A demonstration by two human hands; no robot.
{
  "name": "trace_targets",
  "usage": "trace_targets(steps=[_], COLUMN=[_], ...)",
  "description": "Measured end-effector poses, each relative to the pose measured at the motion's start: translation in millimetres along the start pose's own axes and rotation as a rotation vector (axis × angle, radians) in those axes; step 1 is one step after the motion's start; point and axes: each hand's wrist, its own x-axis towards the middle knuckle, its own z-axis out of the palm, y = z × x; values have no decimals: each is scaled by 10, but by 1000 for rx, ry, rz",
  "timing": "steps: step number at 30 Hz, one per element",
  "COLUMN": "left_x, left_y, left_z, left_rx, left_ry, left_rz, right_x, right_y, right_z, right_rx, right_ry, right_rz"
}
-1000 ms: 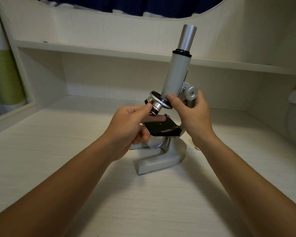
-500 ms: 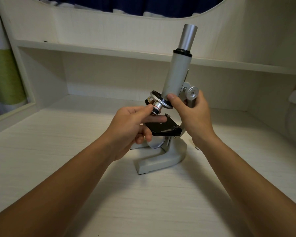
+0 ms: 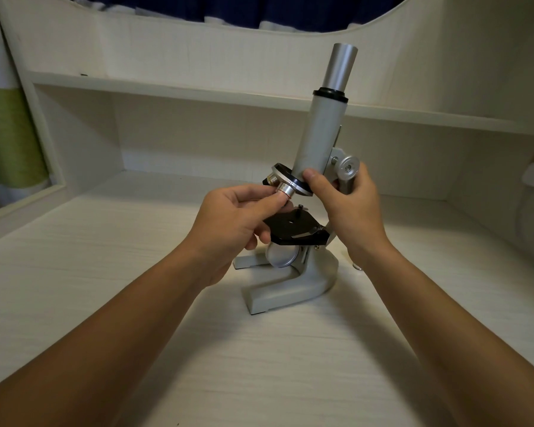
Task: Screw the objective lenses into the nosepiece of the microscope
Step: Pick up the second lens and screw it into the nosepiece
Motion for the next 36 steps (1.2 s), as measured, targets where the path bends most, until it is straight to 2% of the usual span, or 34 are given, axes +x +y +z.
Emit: trace_targets(steps=[3, 8, 16, 21, 36], left_x=[3, -2, 3, -16, -57], left_y=[-8, 5, 0, 40, -50], left_z=[0, 34, -5, 40, 203], left_rx=[0, -57, -34, -76, 56], left_ry=[19, -84, 6, -114, 112], left_rz=[3, -81, -10, -109, 193], right_x=[-3, -7, 17, 16, 56], right_y=[-1, -8, 41, 46, 78], right_z=[-7, -14, -28, -24, -10], right_rx=[1, 20, 28, 27, 41], right_ry=[-7, -15, -48, -38, -54], right_rz=[-1, 3, -13, -23, -40])
